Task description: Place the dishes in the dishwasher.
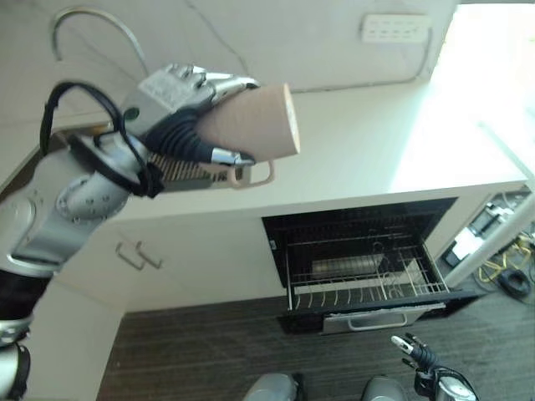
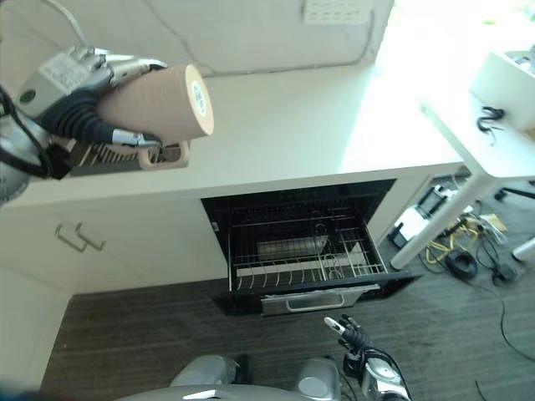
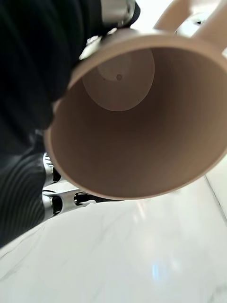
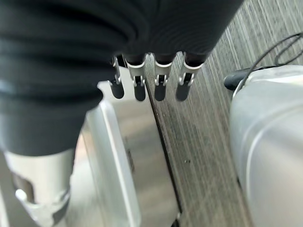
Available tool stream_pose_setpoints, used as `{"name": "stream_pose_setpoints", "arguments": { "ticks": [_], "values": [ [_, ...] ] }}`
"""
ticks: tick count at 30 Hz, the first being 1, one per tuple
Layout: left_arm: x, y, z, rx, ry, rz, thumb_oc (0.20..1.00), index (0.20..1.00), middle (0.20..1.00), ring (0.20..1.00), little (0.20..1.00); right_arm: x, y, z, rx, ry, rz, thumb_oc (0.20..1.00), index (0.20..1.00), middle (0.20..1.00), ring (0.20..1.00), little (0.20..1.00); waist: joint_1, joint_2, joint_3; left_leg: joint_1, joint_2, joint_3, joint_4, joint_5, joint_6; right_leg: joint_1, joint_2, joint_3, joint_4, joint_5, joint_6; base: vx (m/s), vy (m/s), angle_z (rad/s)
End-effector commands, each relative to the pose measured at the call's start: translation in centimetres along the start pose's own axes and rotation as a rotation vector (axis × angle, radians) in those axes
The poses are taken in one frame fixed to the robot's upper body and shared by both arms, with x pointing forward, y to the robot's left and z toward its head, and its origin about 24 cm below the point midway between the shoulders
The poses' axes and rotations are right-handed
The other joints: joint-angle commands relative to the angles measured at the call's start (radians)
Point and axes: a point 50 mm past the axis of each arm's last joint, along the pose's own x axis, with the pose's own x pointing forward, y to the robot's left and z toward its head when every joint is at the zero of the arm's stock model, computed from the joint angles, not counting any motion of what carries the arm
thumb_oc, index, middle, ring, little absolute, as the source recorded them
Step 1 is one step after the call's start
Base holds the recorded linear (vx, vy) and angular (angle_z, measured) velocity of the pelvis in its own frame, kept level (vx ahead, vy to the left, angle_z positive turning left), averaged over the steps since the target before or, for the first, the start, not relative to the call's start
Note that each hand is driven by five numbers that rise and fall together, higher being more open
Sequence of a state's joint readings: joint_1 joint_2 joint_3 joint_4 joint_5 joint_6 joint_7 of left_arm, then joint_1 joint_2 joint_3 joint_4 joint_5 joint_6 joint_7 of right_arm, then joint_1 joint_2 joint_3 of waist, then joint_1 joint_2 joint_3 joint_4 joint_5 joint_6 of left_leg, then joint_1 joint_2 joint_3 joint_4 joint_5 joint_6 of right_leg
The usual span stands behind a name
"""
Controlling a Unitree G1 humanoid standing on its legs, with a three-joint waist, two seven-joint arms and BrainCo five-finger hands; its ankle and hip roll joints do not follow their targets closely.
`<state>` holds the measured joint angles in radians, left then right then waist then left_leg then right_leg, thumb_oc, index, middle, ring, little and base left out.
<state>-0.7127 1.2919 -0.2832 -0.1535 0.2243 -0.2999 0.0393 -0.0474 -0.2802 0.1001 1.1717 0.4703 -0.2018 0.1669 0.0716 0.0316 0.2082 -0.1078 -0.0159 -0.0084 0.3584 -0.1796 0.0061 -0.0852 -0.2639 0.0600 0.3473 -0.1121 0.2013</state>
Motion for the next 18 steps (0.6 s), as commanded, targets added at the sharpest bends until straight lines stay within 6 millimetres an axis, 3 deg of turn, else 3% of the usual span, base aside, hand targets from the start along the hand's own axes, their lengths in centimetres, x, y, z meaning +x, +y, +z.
{"name": "stream_pose_setpoints", "arguments": {
  "ticks": [1,3,4,7,8,10,11,12,13,15,16,18],
  "values": [
    [-0.1,3.5,0.1,-0.049,0.022,0.184,0.200,0.200,0.200,0.200,0.200,0.4,0.6,1.5,0.032,-0.077,0.037,1.000,1.000,1.000,1.000,1.000,-0.020,-0.001,-0.039,0.033,0.063,-0.024,-0.058,0.014,-0.045,0.043,0.036,-0.122,-0.047,0.014,0.013,-0.20,-0.692,0.63],
    [-0.7,3.6,0.4,-0.070,0.040,0.196,0.200,0.200,0.200,0.200,0.200,0.3,0.6,1.6,-0.032,-0.061,0.073,1.000,1.000,1.000,1.000,1.000,-0.010,0.004,-0.046,-0.001,0.152,-0.059,-0.058,0.065,-0.099,0.061,0.072,-0.181,-0.047,-0.028,-0.023,-0.19,-0.536,0.35],
    [-0.9,3.6,0.4,-0.092,0.045,0.202,0.200,0.200,0.200,0.200,0.200,0.3,0.7,1.4,-0.061,-0.051,0.078,1.000,1.000,1.000,1.000,1.000,-0.021,0.009,-0.047,-0.012,0.175,-0.049,-0.058,0.082,-0.108,0.068,0.092,-0.193,-0.047,-0.037,-0.043,-0.17,-0.492,0.18],
    [-0.8,2.9,0.6,-0.137,0.035,0.194,0.200,0.200,0.200,0.200,0.200,0.1,0.4,0.7,-0.052,-0.025,0.049,1.000,1.000,1.000,1.000,1.000,-0.051,0.013,-0.054,0.013,0.134,0.116,-0.058,0.073,-0.088,0.081,0.110,-0.253,-0.047,-0.051,-0.063,-0.07,-0.221,0.66],
    [-0.5,2.6,0.9,-0.149,0.017,0.197,0.200,0.200,0.200,0.200,0.200,0.1,0.3,0.6,-0.049,-0.021,0.032,1.000,1.000,1.000,1.000,1.000,-0.056,0.012,-0.056,0.033,0.071,0.194,-0.058,0.051,-0.071,0.089,0.104,-0.277,-0.047,-0.058,-0.062,-0.02,-0.059,0.46],
    [-0.4,2.5,1.2,-0.157,-0.003,0.203,0.200,0.200,0.200,0.200,0.200,0.1,0.4,0.4,-0.035,-0.016,0.023,1.000,1.000,1.000,1.000,1.000,-0.057,0.012,-0.058,0.041,0.031,0.232,-0.058,0.031,-0.052,0.090,0.104,-0.286,-0.047,-0.056,-0.060,0.02,0.009,0.24],
    [-0.8,2.1,1.3,-0.160,-0.024,0.207,0.200,0.200,0.200,0.200,0.200,0.2,0.9,0.4,-0.015,-0.015,0.018,1.000,1.000,1.000,1.000,1.000,-0.056,0.023,-0.071,0.047,0.032,0.265,-0.058,0.007,-0.031,0.085,0.115,-0.319,-0.047,-0.053,-0.056,0.08,0.080,0.27],
    [-1.5,1.7,1.1,-0.151,-0.017,0.206,0.200,0.200,0.200,0.200,0.200,0.4,1.5,0.8,-0.021,-0.017,0.020,1.000,1.000,1.000,1.000,1.000,-0.045,0.034,-0.076,0.046,0.009,0.207,-0.058,-0.006,-0.009,0.085,0.132,-0.317,-0.047,-0.045,-0.059,0.08,0.084,0.35],
    [-1.7,1.7,1.1,-0.146,-0.016,0.204,0.200,0.200,0.200,0.200,0.200,0.5,1.6,0.9,-0.019,-0.018,0.022,1.000,1.000,1.000,1.000,1.000,-0.042,0.037,-0.074,0.047,0.003,0.191,-0.058,-0.005,-0.004,0.090,0.137,-0.318,-0.047,-0.040,-0.061,0.10,0.079,-0.11],
    [-1.8,1.8,0.9,-0.127,-0.014,0.206,0.200,0.200,0.200,0.200,0.200,0.7,2.2,1.3,-0.001,-0.030,0.037,1.000,1.000,1.000,1.000,1.000,-0.054,0.061,-0.057,0.066,0.019,0.188,-0.058,-0.018,0.028,0.106,0.140,-0.343,-0.024,0.066,-0.034,0.06,0.041,-0.49],
    [-1.5,1.8,0.8,-0.127,-0.009,0.208,0.200,0.200,0.200,0.200,0.200,0.8,2.5,1.3,0.024,-0.032,0.042,1.000,1.000,1.000,1.000,1.000,-0.067,0.061,-0.040,0.070,0.009,0.163,-0.058,-0.024,0.047,0.047,0.121,-0.297,0.084,0.111,-0.023,0.02,-0.053,-0.43],
    [-1.2,1.9,0.5,-0.126,-0.002,0.206,0.200,0.200,0.200,0.200,0.200,0.7,2.5,1.2,0.018,-0.029,0.044,1.000,1.000,1.000,1.000,1.000,-0.071,0.057,-0.035,0.075,0.013,0.155,-0.058,-0.022,0.046,0.035,0.098,-0.273,0.061,0.118,-0.029,0.03,-0.170,-0.06]
  ]
}}
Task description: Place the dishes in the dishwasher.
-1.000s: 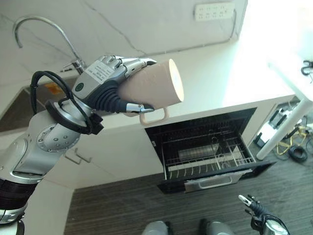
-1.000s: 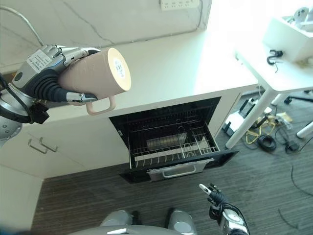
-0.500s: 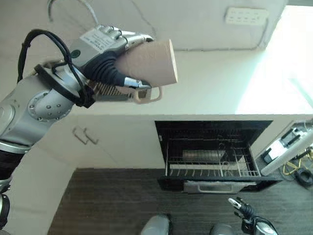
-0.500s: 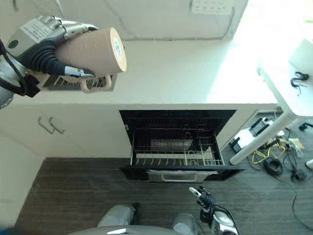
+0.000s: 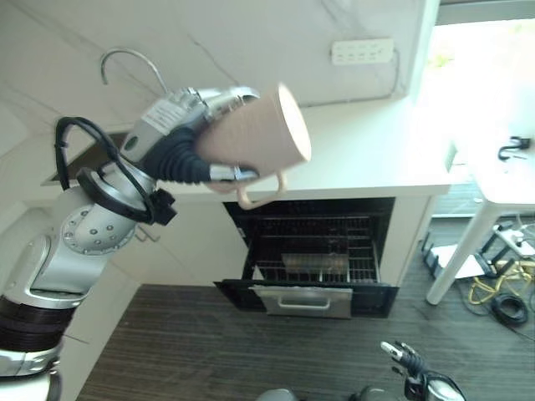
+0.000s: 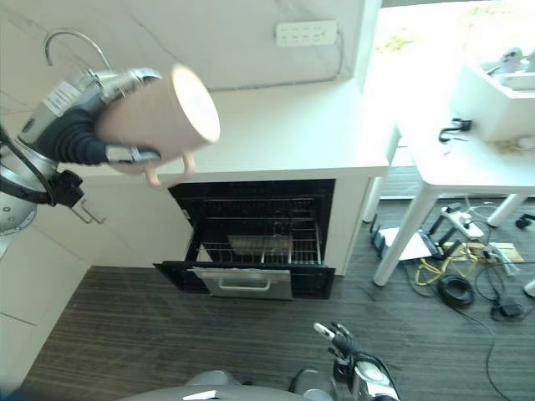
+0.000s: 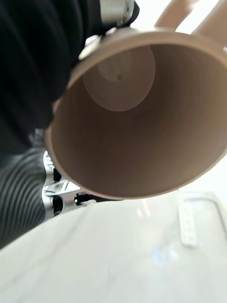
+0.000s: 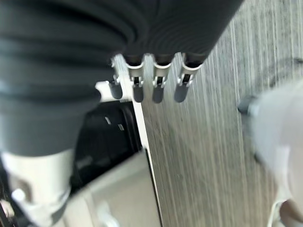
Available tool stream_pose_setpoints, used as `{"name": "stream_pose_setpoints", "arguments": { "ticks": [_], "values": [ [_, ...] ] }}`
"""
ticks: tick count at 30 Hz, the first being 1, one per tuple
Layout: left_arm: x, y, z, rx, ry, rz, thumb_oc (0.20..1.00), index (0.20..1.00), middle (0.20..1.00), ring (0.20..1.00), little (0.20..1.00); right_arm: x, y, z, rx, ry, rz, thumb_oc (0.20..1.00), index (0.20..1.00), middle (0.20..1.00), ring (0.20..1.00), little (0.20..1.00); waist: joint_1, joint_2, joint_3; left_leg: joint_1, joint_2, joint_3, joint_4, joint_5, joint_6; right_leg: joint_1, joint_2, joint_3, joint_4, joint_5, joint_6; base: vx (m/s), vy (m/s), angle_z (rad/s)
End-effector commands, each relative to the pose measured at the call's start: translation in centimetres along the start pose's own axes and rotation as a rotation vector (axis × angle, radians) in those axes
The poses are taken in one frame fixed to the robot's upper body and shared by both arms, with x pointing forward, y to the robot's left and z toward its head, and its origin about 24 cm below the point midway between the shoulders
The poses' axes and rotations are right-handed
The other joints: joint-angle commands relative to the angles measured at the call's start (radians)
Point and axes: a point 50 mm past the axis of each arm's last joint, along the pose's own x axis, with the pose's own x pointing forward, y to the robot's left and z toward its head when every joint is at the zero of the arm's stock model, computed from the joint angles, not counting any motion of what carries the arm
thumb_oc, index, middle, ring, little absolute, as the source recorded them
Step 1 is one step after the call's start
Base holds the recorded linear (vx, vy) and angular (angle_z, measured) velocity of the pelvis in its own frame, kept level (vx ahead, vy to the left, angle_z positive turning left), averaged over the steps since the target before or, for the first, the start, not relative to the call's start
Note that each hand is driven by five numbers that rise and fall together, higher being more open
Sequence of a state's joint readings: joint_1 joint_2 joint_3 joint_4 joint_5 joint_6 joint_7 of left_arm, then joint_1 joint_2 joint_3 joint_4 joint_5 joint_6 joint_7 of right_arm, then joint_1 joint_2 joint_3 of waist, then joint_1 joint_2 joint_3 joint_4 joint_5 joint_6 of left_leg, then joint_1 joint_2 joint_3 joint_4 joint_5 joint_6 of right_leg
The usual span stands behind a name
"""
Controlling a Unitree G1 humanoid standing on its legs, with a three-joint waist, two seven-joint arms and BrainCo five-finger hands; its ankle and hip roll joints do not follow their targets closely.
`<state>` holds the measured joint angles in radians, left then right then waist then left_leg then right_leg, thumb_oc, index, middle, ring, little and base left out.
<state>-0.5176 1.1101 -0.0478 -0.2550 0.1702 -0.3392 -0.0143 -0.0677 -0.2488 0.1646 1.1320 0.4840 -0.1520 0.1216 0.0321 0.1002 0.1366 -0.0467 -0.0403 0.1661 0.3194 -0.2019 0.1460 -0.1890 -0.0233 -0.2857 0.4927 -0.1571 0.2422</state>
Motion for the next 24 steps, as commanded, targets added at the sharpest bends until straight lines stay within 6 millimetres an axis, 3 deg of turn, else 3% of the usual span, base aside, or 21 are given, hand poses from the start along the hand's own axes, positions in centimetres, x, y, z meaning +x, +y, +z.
{"name": "stream_pose_setpoints", "arguments": {
  "ticks": [1,2,3,5,11,13,14,17,18,21,24],
  "values": [
    [0.8,2.6,-0.7,0.067,0.023,0.073,0.200,0.200,0.200,0.200,0.200,0.1,0.3,0.8,0.032,-0.046,0.015,1.000,1.000,1.000,1.000,1.000,-0.027,-0.014,0.034,0.021,0.043,-0.014,-0.019,0.000,-0.102,0.149,-0.164,0.064,-0.159,0.186,-0.068,0.04,-0.279,0.13],
    [1.1,2.9,-0.8,0.084,0.037,0.074,0.200,0.200,0.200,0.200,0.200,0.2,0.3,0.9,0.017,-0.044,0.025,1.000,1.000,1.000,1.000,1.000,-0.027,-0.025,0.034,0.027,0.040,-0.010,-0.019,-0.009,-0.108,0.116,-0.198,0.076,-0.193,0.233,-0.056,0.05,-0.432,-0.04],
    [1.3,3.2,-1.3,0.097,0.062,0.078,0.200,0.200,0.200,0.200,0.200,0.2,0.1,0.7,-0.004,-0.029,0.040,1.000,1.000,1.000,1.000,1.000,-0.037,-0.039,0.036,0.034,0.040,-0.025,-0.019,-0.031,-0.108,0.060,-0.197,0.142,-0.193,0.216,-0.037,0.06,-0.471,-0.37],
    [1.1,3.3,-1.7,0.085,0.079,0.072,0.200,0.200,0.200,0.200,0.200,0.0,-0.2,0.1,-0.002,-0.004,0.040,1.000,1.000,1.000,1.000,1.000,-0.029,-0.056,0.026,0.031,0.058,-0.021,-0.019,-0.025,-0.130,0.055,-0.184,0.150,-0.193,0.140,-0.036,0.05,-0.410,-0.30],
    [0.1,2.8,-1.4,0.059,0.095,0.073,0.200,0.200,0.200,0.200,0.200,-1.1,-2.6,-1.1,0.035,0.000,-0.022,1.000,1.000,1.000,1.000,1.000,-0.038,-0.071,-0.017,-0.012,0.130,-0.027,-0.019,0.012,-0.195,0.098,-0.130,0.120,-0.193,0.045,-0.077,0.06,-0.261,0.26],
    [-0.2,2.9,-1.4,0.054,0.113,0.077,0.200,0.200,0.200,0.200,0.200,-1.3,-3.2,-1.1,0.029,-0.001,-0.034,1.000,1.000,1.000,1.000,1.000,-0.041,-0.073,-0.014,-0.006,0.125,-0.025,-0.019,0.019,-0.197,0.106,-0.121,0.123,-0.193,0.037,-0.089,0.13,-0.115,0.04],
    [-0.4,3.2,-1.4,0.049,0.121,0.083,0.200,0.200,0.200,0.200,0.200,-1.5,-3.8,-1.0,0.007,-0.007,-0.044,1.000,1.000,1.000,1.000,1.000,-0.033,-0.084,0.007,0.009,0.097,-0.024,-0.019,0.061,-0.203,0.126,-0.119,0.137,-0.193,0.033,-0.102,0.17,-0.078,-0.06],
    [-0.6,3.1,-1.5,0.040,0.107,0.087,0.200,0.200,0.200,0.200,0.200,-1.8,-4.8,-0.9,0.015,-0.013,-0.081,1.000,1.000,1.000,1.000,1.000,-0.031,-0.063,0.030,-0.046,0.122,-0.036,-0.019,0.099,-0.227,0.143,-0.102,0.125,-0.193,0.022,-0.109,0.14,0.133,-0.15],
    [-0.7,2.8,-1.3,0.035,0.090,0.098,0.200,0.200,0.200,0.200,0.200,-1.9,-5.4,-0.7,0.018,-0.021,-0.109,1.000,1.000,1.000,1.000,1.000,-0.033,-0.042,0.037,-0.115,0.143,-0.061,-0.019,0.127,-0.252,0.149,-0.092,0.123,-0.193,0.015,-0.110,0.16,0.317,-0.17],
    [-1.0,2.5,-1.3,0.029,0.078,0.115,0.200,0.200,0.200,0.200,0.200,-2.0,-6.0,-0.5,0.064,-0.028,-0.167,1.000,1.000,1.000,1.000,1.000,-0.028,-0.042,0.027,-0.124,0.105,-0.123,-0.019,0.094,-0.228,0.155,-0.119,0.139,-0.193,0.009,-0.098,0.28,0.383,0.02],
    [-0.3,2.6,-1.1,0.023,0.057,0.110,0.200,0.200,0.200,0.200,0.200,-2.4,-6.1,-1.6,0.100,0.004,-0.198,1.000,1.000,1.000,1.000,1.000,-0.040,-0.042,0.024,-0.096,0.084,-0.114,-0.019,0.069,-0.193,0.184,-0.140,0.114,-0.193,0.025,-0.087,0.34,0.318,-0.23]
  ]
}}
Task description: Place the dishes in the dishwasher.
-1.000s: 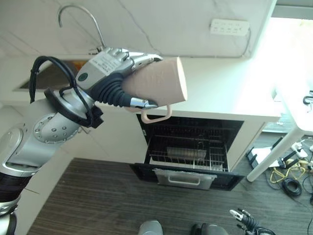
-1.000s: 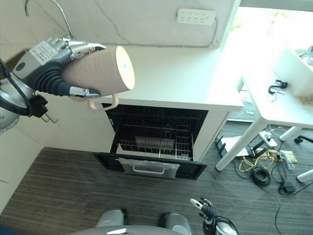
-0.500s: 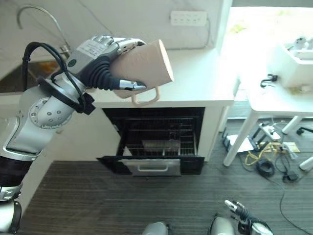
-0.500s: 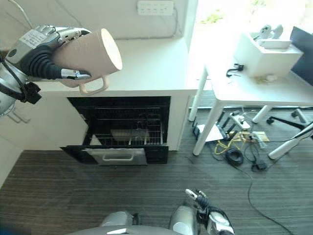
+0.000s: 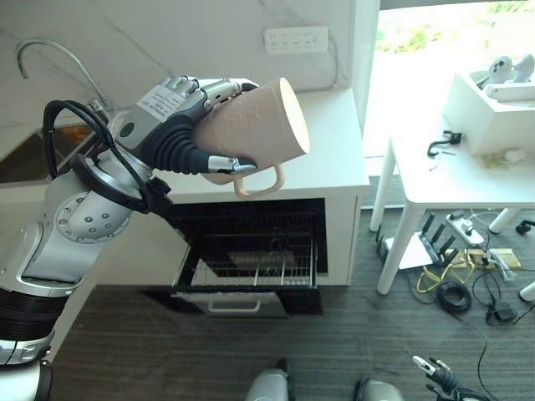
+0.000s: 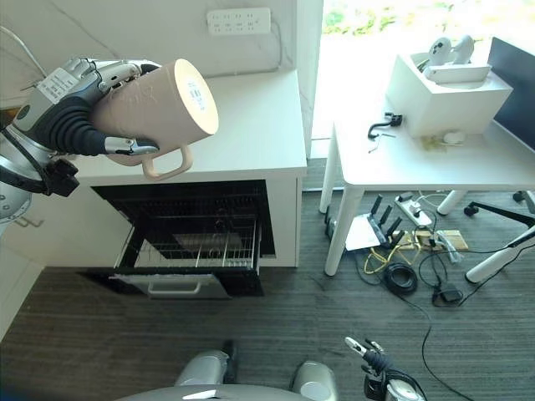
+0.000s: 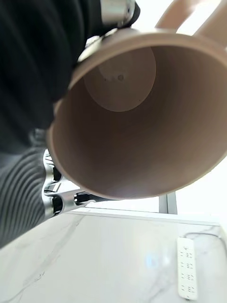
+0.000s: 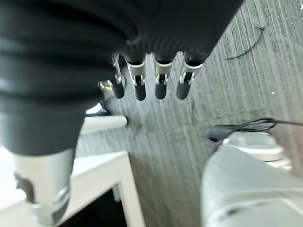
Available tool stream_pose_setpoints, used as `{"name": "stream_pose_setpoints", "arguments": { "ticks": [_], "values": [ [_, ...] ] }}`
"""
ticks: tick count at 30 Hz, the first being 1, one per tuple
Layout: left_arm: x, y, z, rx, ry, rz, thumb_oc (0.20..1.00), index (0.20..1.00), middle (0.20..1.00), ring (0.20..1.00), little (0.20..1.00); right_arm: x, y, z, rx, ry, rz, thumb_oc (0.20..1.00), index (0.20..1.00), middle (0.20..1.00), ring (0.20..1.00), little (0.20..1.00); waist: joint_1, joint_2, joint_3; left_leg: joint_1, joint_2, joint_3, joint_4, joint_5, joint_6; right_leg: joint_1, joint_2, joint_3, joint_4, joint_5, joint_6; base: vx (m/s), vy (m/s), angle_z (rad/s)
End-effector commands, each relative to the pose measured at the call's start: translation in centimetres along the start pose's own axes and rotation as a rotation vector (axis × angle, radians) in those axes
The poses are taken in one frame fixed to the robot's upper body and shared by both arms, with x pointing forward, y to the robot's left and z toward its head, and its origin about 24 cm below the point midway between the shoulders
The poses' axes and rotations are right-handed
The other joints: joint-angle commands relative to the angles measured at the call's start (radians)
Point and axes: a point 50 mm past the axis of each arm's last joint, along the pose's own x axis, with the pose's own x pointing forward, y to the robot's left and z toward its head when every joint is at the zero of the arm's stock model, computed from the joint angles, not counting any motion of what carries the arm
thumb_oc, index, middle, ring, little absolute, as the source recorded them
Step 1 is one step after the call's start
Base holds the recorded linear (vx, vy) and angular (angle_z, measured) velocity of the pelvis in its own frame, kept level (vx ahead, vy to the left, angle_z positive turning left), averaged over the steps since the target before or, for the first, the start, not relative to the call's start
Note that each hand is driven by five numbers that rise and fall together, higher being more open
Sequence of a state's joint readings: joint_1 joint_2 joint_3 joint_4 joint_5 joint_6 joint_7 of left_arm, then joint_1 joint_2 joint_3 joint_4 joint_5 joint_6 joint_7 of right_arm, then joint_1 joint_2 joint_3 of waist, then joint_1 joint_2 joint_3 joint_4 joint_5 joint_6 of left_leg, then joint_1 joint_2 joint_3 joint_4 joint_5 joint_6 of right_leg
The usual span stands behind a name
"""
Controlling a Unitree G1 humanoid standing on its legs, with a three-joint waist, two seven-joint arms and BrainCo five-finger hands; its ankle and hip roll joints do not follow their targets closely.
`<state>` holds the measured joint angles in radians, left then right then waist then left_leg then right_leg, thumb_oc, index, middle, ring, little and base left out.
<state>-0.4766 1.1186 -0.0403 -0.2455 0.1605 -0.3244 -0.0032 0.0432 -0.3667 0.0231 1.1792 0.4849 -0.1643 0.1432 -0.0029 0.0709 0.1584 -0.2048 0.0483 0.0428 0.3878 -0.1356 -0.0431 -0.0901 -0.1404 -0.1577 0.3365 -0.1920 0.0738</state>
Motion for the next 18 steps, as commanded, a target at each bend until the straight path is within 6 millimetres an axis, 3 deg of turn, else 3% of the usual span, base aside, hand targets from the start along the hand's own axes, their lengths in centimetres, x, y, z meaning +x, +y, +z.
{"name": "stream_pose_setpoints", "arguments": {
  "ticks": [1,2,3,4,7,9,18],
  "values": [
    [0.4,3.1,-0.4,0.037,0.003,0.124,0.200,0.200,0.200,0.200,0.200,0.4,1.6,0.7,0.055,-0.045,0.004,1.000,1.000,1.000,1.000,1.000,-0.009,-0.008,0.007,0.068,-0.008,0.008,-0.088,0.000,0.009,0.094,-0.022,-0.020,-0.036,0.088,0.086,0.31,0.289,0.01],
    [0.4,3.0,-0.4,0.044,0.001,0.120,0.200,0.200,0.200,0.200,0.200,0.2,1.9,0.3,0.070,-0.043,0.002,1.000,1.000,1.000,1.000,1.000,-0.025,0.003,0.027,0.083,-0.016,-0.011,-0.088,-0.007,0.038,0.074,-0.017,-0.015,0.008,0.163,0.100,0.22,0.196,0.08],
    [0.5,3.1,-0.4,0.049,0.005,0.119,0.200,0.200,0.200,0.200,0.200,0.3,2.0,0.3,0.071,-0.044,0.005,1.000,1.000,1.000,1.000,1.000,-0.029,0.000,0.037,0.086,-0.017,-0.003,-0.088,-0.008,0.043,0.046,-0.023,-0.006,0.014,0.173,0.100,0.11,0.060,0.09],
    [0.8,3.4,-0.3,0.070,0.006,0.123,0.200,0.200,0.200,0.200,0.200,0.4,2.2,0.7,0.071,-0.055,0.017,1.000,1.000,1.000,1.000,1.000,-0.022,-0.011,0.046,0.078,-0.016,0.013,-0.088,-0.008,0.039,0.022,-0.024,-0.007,-0.036,0.168,0.100,-0.05,-0.130,0.25],
    [1.7,4.6,-0.2,0.122,0.016,0.136,0.200,0.200,0.200,0.200,0.200,0.9,3.3,1.8,0.037,-0.083,0.074,1.000,1.000,1.000,1.000,1.000,0.003,-0.057,0.063,0.050,-0.021,0.033,-0.088,-0.024,0.037,-0.087,-0.029,0.027,-0.036,0.156,0.120,-0.08,-0.265,-0.19],
    [1.8,4.6,-0.2,0.115,0.015,0.131,0.200,0.200,0.200,0.200,0.200,0.9,3.3,1.7,0.056,-0.086,0.064,1.000,1.000,1.000,1.000,1.000,0.019,-0.071,0.044,0.035,-0.009,0.046,-0.088,-0.026,0.028,-0.100,-0.021,0.028,-0.036,0.134,0.118,-0.02,-0.227,-0.03],
    [1.0,4.7,-0.6,0.104,0.038,0.110,0.200,0.200,0.200,0.200,0.200,0.5,2.0,2.2,0.052,-0.119,0.044,1.000,1.000,1.000,1.000,1.000,0.033,-0.069,-0.019,0.017,0.027,0.080,-0.088,-0.023,-0.014,-0.084,-0.017,-0.001,-0.036,0.086,0.106,-0.01,-0.047,0.01]
  ]
}}
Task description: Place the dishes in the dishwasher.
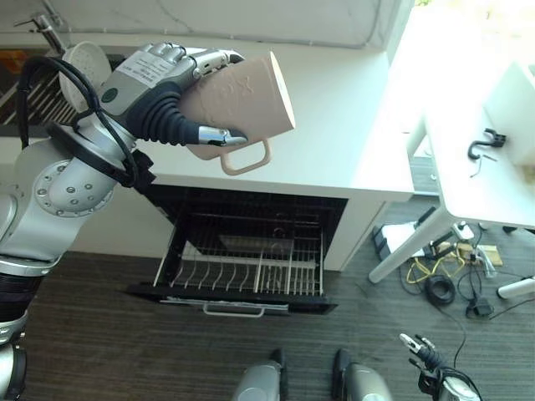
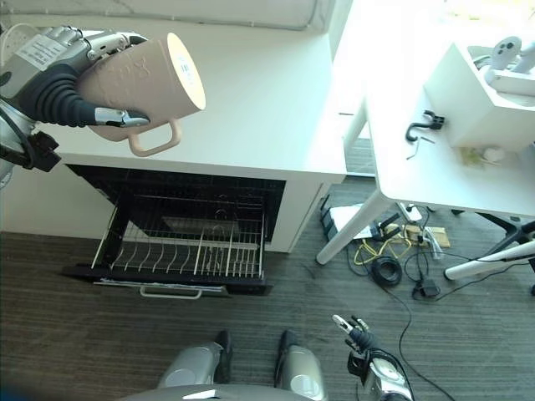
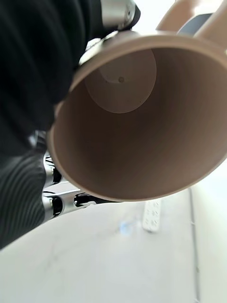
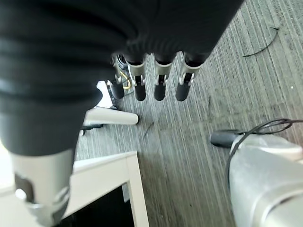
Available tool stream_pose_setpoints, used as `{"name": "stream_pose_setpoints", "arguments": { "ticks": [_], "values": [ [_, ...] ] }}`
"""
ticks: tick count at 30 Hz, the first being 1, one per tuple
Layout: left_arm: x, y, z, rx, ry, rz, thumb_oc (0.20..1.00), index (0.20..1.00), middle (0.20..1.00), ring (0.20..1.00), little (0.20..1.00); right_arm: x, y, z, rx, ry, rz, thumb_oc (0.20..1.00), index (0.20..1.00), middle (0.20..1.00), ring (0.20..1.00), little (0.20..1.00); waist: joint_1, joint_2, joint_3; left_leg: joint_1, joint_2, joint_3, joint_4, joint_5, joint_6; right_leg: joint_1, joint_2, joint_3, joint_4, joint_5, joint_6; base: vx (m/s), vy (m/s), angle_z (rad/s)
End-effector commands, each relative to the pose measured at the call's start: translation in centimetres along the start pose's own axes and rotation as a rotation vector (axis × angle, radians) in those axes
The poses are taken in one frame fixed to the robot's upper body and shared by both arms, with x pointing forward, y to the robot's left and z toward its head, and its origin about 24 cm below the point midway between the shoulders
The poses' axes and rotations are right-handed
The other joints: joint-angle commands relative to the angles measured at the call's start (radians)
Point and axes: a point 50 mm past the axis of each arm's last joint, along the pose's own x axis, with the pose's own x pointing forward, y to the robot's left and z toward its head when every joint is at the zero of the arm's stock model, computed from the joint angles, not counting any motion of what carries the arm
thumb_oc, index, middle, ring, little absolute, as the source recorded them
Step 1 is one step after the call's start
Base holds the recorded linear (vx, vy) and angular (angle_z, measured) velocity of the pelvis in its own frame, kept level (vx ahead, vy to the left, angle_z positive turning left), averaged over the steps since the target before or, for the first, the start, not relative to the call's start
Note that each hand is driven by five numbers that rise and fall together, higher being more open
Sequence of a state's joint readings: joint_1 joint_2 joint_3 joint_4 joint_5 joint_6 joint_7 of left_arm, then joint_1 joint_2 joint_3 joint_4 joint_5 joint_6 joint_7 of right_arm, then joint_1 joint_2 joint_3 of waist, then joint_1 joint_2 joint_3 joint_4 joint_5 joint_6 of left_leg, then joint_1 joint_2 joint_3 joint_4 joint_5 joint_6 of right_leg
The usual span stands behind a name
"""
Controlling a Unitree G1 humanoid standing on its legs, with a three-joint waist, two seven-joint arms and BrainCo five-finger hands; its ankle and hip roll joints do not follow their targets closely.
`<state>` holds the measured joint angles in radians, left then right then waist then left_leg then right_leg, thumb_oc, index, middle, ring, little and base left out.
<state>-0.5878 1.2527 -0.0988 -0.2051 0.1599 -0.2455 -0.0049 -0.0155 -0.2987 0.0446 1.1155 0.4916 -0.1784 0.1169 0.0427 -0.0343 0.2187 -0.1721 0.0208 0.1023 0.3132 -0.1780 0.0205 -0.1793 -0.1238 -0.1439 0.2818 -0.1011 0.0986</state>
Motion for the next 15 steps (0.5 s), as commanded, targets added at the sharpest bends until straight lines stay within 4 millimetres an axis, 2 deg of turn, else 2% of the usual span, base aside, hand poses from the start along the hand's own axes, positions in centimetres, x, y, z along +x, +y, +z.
{"name": "stream_pose_setpoints", "arguments": {
  "ticks": [1,6,9,10,13,14,15],
  "values": [
    [-0.4,2.3,0.1,-0.039,-0.009,0.150,0.200,0.200,0.200,0.200,0.200,-0.7,-2.1,-0.1,0.023,-0.026,-0.041,1.000,1.000,1.000,1.000,1.000,-0.013,0.038,-0.083,-0.010,0.057,0.023,-0.013,0.018,-0.079,0.011,-0.035,-0.020,0.018,-0.006,0.081,0.01,0.009,0.09],
    [-1.5,1.6,-0.7,-0.099,0.044,0.142,0.200,0.200,0.200,0.200,0.200,-0.8,-1.7,0.6,0.005,-0.090,-0.021,1.000,1.000,1.000,1.000,1.000,-0.011,0.048,-0.102,0.023,0.058,0.025,-0.013,0.006,-0.084,0.053,-0.047,-0.043,0.018,-0.018,0.082,0.06,0.016,0.03],
    [-2.4,-0.1,-0.7,-0.227,0.041,0.164,0.200,0.200,0.200,0.200,0.200,-1.3,-1.1,3.1,0.070,-0.263,-0.043,1.000,1.000,1.000,1.000,1.000,-0.043,0.038,-0.109,0.030,0.106,0.107,-0.013,0.014,-0.098,0.067,-0.068,-0.103,0.018,-0.023,0.085,-0.03,-0.026,0.44],
    [-2.7,-0.9,-0.5,-0.286,0.036,0.183,0.200,0.200,0.200,0.200,0.200,-1.7,-0.8,4.6,0.089,-0.353,-0.046,1.000,1.000,1.000,1.000,1.000,-0.055,0.031,-0.106,0.024,0.117,0.124,-0.013,0.018,-0.103,0.062,-0.079,-0.121,0.018,-0.020,0.088,-0.10,0.003,1.26],
    [-3.4,-3.9,-0.3,-0.500,0.070,0.227,0.200,0.200,0.200,0.200,0.200,-2.8,0.0,7.8,0.114,-0.532,-0.028,1.000,1.000,1.000,1.000,1.000,-0.087,0.011,-0.095,0.040,0.132,0.142,-0.013,0.017,-0.105,0.073,-0.083,-0.119,0.018,-0.019,0.094,-0.07,0.021,0.65],
    [-3.4,-3.9,-0.3,-0.500,0.070,0.227,0.200,0.200,0.200,0.200,0.200,-2.8,0.0,7.8,0.114,-0.532,-0.028,1.000,1.000,1.000,1.000,1.000,-0.087,0.011,-0.095,0.040,0.132,0.142,-0.013,0.017,-0.105,0.073,-0.083,-0.119,0.018,-0.019,0.094,0.00,0.000,0.00],
    [-3.7,-6.0,-0.3,-0.622,0.124,0.249,0.200,0.200,0.200,0.200,0.200,-3.6,1.3,9.4,0.088,-0.616,0.022,1.000,1.000,1.000,1.000,1.000,-0.107,0.001,-0.101,0.056,0.130,0.145,-0.013,0.010,-0.102,0.078,-0.078,-0.100,0.018,-0.019,0.096,0.02,0.006,-0.13]
  ]
}}
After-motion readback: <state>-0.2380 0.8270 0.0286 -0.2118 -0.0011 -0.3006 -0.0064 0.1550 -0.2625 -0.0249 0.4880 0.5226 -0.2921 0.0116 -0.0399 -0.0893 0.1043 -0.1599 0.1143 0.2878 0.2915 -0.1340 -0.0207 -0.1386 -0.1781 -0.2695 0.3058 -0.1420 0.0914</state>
